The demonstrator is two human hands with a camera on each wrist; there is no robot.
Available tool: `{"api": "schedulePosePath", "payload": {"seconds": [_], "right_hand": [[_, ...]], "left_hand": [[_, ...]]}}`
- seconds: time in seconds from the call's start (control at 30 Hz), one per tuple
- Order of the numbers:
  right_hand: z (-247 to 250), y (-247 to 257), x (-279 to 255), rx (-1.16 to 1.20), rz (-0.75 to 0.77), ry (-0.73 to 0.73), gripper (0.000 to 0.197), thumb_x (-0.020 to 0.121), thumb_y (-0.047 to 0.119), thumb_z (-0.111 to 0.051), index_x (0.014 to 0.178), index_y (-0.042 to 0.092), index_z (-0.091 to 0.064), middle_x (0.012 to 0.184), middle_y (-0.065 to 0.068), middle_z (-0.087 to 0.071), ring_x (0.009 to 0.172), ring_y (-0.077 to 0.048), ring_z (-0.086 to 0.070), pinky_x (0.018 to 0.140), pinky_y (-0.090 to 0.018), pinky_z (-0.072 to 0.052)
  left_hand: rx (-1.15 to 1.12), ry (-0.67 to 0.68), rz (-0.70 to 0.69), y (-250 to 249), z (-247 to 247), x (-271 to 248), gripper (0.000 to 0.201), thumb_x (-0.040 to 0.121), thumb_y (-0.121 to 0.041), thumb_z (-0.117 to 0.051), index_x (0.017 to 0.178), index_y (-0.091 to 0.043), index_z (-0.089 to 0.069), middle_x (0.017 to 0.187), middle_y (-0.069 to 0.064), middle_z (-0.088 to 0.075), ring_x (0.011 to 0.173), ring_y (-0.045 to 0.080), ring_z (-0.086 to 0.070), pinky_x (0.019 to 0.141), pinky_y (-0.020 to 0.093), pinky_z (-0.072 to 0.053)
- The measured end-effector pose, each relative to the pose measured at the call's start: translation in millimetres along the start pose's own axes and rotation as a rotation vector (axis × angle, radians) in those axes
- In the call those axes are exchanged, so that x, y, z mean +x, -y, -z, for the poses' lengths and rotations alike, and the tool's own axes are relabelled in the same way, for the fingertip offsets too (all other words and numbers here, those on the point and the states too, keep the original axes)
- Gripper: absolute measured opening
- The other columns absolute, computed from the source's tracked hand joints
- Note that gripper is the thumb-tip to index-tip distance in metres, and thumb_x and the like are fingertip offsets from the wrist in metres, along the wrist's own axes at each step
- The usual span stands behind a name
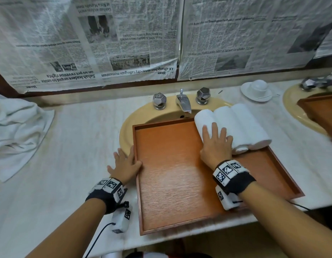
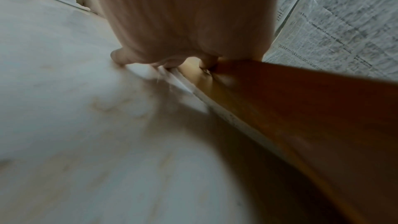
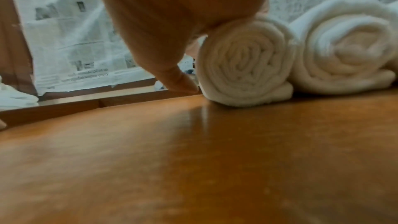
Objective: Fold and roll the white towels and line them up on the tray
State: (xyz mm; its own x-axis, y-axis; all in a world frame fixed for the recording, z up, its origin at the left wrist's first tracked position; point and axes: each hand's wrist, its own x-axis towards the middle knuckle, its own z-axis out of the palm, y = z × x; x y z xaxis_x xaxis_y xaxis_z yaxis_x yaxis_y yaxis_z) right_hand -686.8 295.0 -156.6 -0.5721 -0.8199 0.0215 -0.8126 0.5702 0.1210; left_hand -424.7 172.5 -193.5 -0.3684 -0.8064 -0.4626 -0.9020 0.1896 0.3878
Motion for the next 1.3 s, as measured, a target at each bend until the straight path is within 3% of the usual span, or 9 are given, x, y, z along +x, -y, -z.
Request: {"api": "schedulePosePath", "payload": {"seconds": [0.3, 0.37, 0.53, 0.67, 0.83, 0.97, 1.1, 1.2, 1.3], "right_hand": [[12.0, -2.6, 7.8, 0.072, -0.021, 0.106, 0.067, 0.091, 0.021, -0.045, 0.15, 0.023, -0.013, 0.156, -0.011, -0.006, 0.133, -0.038, -0.021, 0.104, -0.052, -0.029], [20.3, -2.1, 6.9, 0.132, -0.032, 0.13, 0.064, 0.09, 0.021, -0.047, 0.147, 0.025, -0.02, 0.155, -0.008, -0.007, 0.134, -0.035, -0.017, 0.106, -0.05, -0.026], [49.8, 25.7, -8.3, 0.294, 0.01, 0.124, 0.043, 0.089, 0.027, -0.052, 0.131, 0.02, -0.046, 0.152, -0.009, -0.019, 0.139, -0.031, -0.01, 0.109, -0.048, -0.02], [73.5, 78.5, -27.6, 0.43, 0.125, 0.167, 0.042, 0.09, 0.033, -0.054, 0.131, 0.022, -0.051, 0.146, -0.004, -0.032, 0.137, -0.024, -0.018, 0.11, -0.04, -0.023], [88.3, 171.4, -49.8, 0.599, 0.24, 0.204, 0.031, 0.093, 0.03, -0.054, 0.122, 0.021, -0.057, 0.13, -0.001, -0.049, 0.127, -0.02, -0.03, 0.103, -0.036, -0.031], [70.4, 271.2, -54.5, 0.651, 0.327, 0.242, 0.037, 0.092, 0.03, -0.057, 0.126, 0.018, -0.057, 0.131, -0.004, -0.053, 0.126, -0.022, -0.038, 0.104, -0.037, -0.035], [45.7, 361.0, -54.9, 0.578, 0.346, 0.416, 0.053, 0.094, 0.034, -0.053, 0.143, 0.019, -0.04, 0.149, -0.007, -0.035, 0.138, -0.024, -0.028, 0.111, -0.037, -0.03], [26.2, 409.9, -52.8, 0.367, 0.319, 0.514, 0.065, 0.095, 0.048, -0.045, 0.15, 0.023, -0.021, 0.16, -0.008, -0.006, 0.146, -0.028, -0.007, 0.114, -0.045, -0.024], [13.2, 441.1, -55.3, 0.215, 0.261, 0.548, 0.074, 0.095, 0.057, -0.037, 0.153, 0.028, -0.003, 0.16, -0.008, 0.017, 0.147, -0.032, 0.011, 0.115, -0.053, -0.014]], "left_hand": [[0.04, 0.009, -0.023, 5.9, 1.2, 1.8, 0.085, 0.076, -0.07, -0.023, 0.15, -0.044, 0.009, 0.16, 0.011, 0.016, 0.148, 0.03, 0.013, 0.111, 0.067, -0.005], [0.054, 0.031, -0.039, 11.7, 2.2, 1.0, 0.081, 0.083, -0.08, -0.021, 0.149, -0.045, 0.011, 0.16, 0.01, 0.018, 0.148, 0.029, 0.014, 0.112, 0.066, -0.003], [0.008, 0.026, -0.083, 21.3, -0.8, -3.6, 0.074, 0.086, -0.076, -0.02, 0.149, -0.047, 0.008, 0.16, 0.005, 0.02, 0.148, 0.022, 0.017, 0.112, 0.062, 0.007], [-0.055, -0.012, -0.154, 34.8, -2.5, -7.6, 0.064, 0.096, -0.066, -0.023, 0.152, -0.043, -0.002, 0.162, -0.002, 0.013, 0.148, 0.014, 0.013, 0.115, 0.053, 0.01], [-0.034, -0.086, -0.437, 94.0, 8.0, -21.1, 0.07, 0.089, -0.056, -0.034, 0.151, -0.025, -0.031, 0.159, -0.011, -0.012, 0.148, 0.01, -0.009, 0.12, 0.042, -0.014], [-0.122, -0.109, -0.515, 169.9, 32.5, -38.7, 0.046, 0.092, -0.031, -0.048, 0.138, -0.023, -0.053, 0.155, -0.013, -0.03, 0.144, 0.003, -0.019, 0.119, 0.025, -0.012], [-0.333, -0.067, -0.344, 255.1, 70.4, -42.2, 0.032, 0.094, -0.023, -0.053, 0.125, -0.024, -0.064, 0.14, -0.017, -0.049, 0.124, -0.011, -0.039, 0.114, 0.024, -0.029], [-0.425, -0.084, -0.216, 312.6, 116.3, -42.4, 0.03, 0.093, -0.024, -0.06, 0.123, -0.021, -0.064, 0.129, -0.008, -0.06, 0.114, 0.004, -0.056, 0.105, 0.032, -0.043], [-0.334, -0.305, -0.175, 358.3, 172.5, -44.5, 0.028, 0.091, -0.021, -0.063, 0.119, -0.017, -0.065, 0.129, 0.0, -0.058, 0.118, 0.016, -0.054, 0.103, 0.027, -0.038]]}}
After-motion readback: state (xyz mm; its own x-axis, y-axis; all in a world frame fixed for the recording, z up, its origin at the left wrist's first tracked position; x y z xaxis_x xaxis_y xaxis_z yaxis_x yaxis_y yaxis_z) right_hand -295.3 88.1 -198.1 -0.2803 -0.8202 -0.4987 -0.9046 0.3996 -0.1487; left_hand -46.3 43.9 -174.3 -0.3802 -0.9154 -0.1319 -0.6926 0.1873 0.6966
